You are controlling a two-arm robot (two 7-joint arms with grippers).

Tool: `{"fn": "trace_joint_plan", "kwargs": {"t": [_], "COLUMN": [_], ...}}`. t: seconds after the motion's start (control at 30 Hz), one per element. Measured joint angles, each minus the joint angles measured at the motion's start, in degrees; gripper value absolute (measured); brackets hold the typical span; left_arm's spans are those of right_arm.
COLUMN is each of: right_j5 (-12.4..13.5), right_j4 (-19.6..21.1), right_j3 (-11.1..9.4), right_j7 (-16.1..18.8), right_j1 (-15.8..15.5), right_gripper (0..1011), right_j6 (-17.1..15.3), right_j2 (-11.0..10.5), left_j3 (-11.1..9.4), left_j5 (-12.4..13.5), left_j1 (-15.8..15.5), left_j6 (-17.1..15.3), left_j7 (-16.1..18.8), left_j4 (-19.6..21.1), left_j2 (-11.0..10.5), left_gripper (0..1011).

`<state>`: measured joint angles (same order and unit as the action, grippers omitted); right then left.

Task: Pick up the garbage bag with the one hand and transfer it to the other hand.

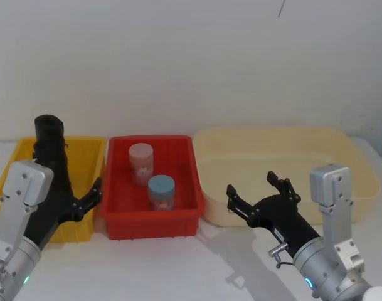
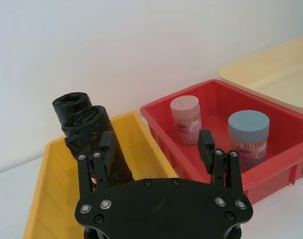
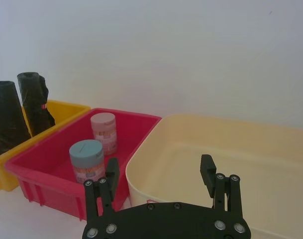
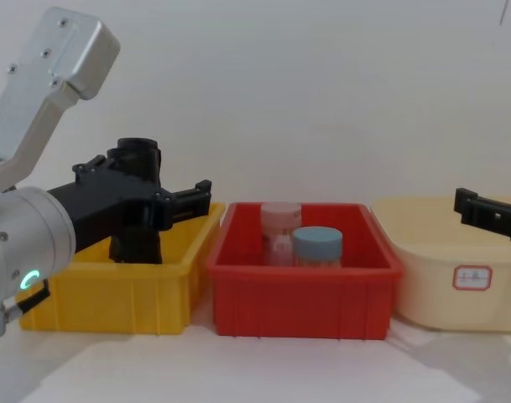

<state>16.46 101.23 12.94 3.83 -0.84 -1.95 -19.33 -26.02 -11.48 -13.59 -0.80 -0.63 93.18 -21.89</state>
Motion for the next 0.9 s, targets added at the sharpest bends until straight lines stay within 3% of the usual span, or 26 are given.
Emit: {"fn": "trace_joint_plan", "kwargs": {"t": [0.9], "right_j5": [0.0], "right_j4": [0.0], "right_j3": [0.0], "right_j7": [0.0], "right_j1": [0.0], "right_gripper": [1001], "right_j6": [0.0], "right_j2": [0.0], "left_j3": [0.0], "left_j5": [0.0], "left_j1": [0.0], "left_j6": [0.0], "left_j7": [0.0], "left_j4": [0.0], "left_j2": [0.0], "left_gripper": [1001]}}
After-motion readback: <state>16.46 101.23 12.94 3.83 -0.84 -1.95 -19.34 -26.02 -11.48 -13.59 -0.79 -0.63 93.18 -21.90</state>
